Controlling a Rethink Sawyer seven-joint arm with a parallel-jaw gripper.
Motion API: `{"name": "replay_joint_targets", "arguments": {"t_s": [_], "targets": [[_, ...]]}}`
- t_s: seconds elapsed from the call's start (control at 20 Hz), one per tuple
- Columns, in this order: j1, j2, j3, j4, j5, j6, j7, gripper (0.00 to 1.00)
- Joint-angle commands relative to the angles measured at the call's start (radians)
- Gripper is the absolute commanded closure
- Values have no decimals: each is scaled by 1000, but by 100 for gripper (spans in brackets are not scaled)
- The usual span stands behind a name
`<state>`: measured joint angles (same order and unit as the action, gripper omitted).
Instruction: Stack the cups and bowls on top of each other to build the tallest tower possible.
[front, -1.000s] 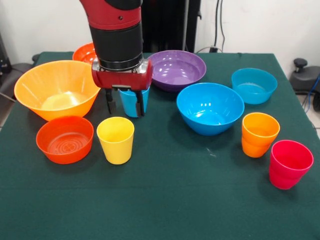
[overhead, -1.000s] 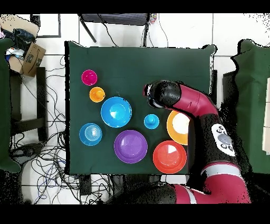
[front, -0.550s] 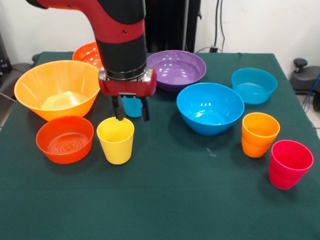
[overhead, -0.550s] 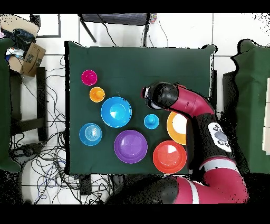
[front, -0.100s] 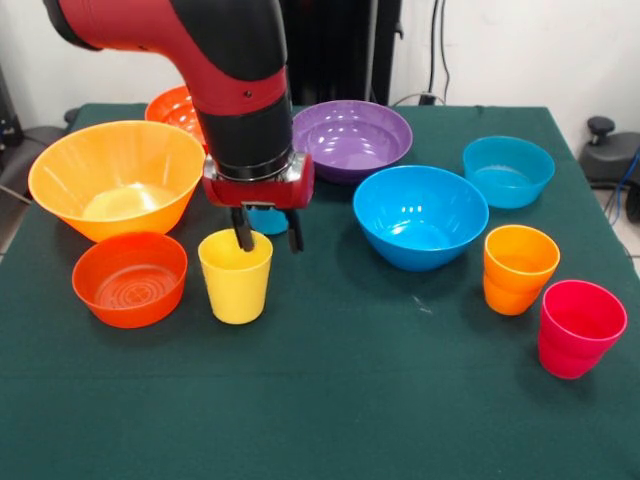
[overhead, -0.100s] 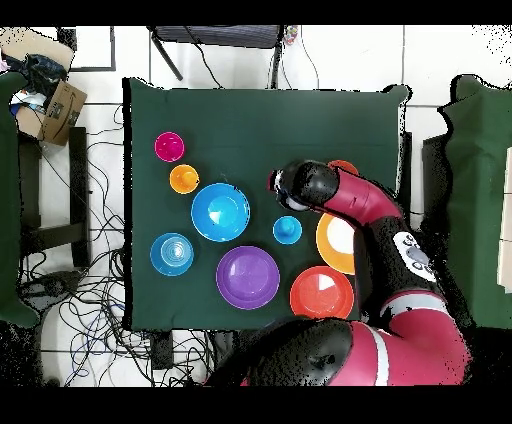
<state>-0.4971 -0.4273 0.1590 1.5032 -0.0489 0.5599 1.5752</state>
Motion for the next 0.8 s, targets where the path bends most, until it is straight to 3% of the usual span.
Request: {"name": "replay_joint_targets", "arguments": {"t_s": [0.05,0.8], "targets": [[-6,47,103,-60,-99,-81,-66,0],[30,14,77,-78,-129,-120,-7,0]]}}
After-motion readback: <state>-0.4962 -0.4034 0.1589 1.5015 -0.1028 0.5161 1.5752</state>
